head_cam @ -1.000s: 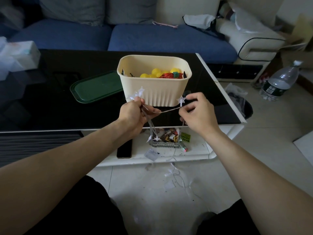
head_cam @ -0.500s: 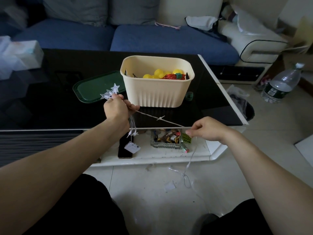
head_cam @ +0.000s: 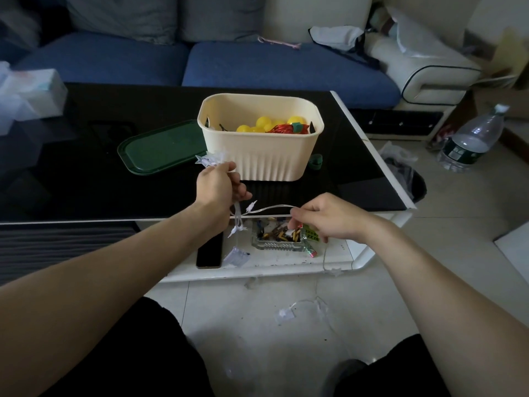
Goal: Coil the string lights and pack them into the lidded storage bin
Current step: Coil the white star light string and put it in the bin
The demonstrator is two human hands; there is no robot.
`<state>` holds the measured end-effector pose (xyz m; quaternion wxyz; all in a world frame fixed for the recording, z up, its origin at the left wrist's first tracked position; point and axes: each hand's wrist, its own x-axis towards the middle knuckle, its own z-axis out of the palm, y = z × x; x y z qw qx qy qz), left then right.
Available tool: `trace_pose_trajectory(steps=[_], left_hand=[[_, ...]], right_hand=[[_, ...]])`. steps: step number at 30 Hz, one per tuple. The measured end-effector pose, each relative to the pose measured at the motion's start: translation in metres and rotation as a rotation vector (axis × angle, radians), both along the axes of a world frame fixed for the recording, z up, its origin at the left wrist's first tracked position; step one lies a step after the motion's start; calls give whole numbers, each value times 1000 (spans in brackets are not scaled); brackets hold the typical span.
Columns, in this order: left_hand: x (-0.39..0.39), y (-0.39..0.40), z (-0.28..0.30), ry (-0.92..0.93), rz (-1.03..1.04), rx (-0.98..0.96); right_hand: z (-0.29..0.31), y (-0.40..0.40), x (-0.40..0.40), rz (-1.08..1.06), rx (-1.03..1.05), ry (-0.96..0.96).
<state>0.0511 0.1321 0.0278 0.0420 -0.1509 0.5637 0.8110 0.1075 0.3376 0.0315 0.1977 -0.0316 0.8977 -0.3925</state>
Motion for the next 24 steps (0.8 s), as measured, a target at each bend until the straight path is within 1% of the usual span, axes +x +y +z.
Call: trace_pose_trajectory(steps=[3,5,7,9,11,14,16,18,22,24], left_hand=[[7,8,1,61,-102,-34],[11,13,1,103,-154,-66],[13,14,2,126,-179,-102],[13,14,1,136,-181,-131],[13,13,1,136,-176,-143],[15,14,2,129,-200,-141],[19,18,3,126,-256,-143],[24,24,2,121,-320,-158],[30,33,-2,82,-412,-178],[31,37,-5,56,-448,-176]], right_hand=[[7,-10,2,-7,-85,-29],[14,-14,5,-20,-185,-31],[22,-15,9,-11,-281,-33],[29,-13,14,-2,-321,-14],[33,-10,18,11,-267,26],[29,-9,19,8,-27,70],[21,-9,18,13,81,72],[14,-10,17,13,104,60],[6,-14,14,-12,120,95],[4,-16,13,-33,117,63]])
